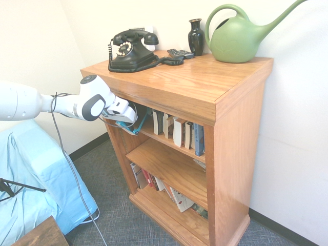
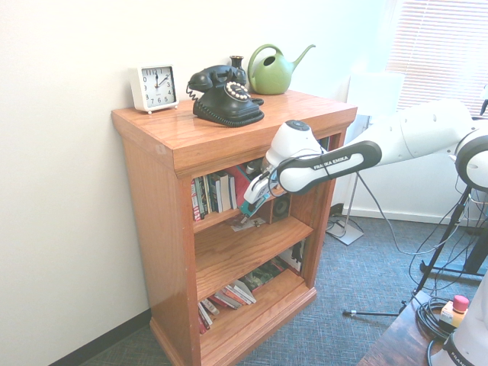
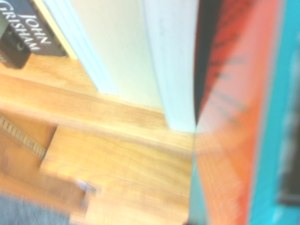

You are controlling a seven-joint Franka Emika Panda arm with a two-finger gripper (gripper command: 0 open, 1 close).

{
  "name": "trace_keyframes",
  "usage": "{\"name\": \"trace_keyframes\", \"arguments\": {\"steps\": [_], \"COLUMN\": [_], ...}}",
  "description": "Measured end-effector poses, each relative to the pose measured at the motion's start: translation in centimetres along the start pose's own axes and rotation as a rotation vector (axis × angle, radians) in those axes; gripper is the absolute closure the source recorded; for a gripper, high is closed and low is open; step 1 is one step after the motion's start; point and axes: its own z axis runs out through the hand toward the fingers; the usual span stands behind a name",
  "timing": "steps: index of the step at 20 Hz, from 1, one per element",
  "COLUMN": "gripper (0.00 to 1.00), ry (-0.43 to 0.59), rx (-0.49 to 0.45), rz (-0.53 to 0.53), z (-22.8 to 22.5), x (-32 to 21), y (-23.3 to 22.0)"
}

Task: Organize the shelf

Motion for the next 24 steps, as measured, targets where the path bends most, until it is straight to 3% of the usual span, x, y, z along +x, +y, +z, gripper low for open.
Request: {"name": "trace_keyframes", "arguments": {"steps": [24], "gripper": [0.0], "ry": [0.021], "rx": [0.004], "rz": [0.013], "z": [-1.4], "x": [-4.9], "y": [5.3]}}
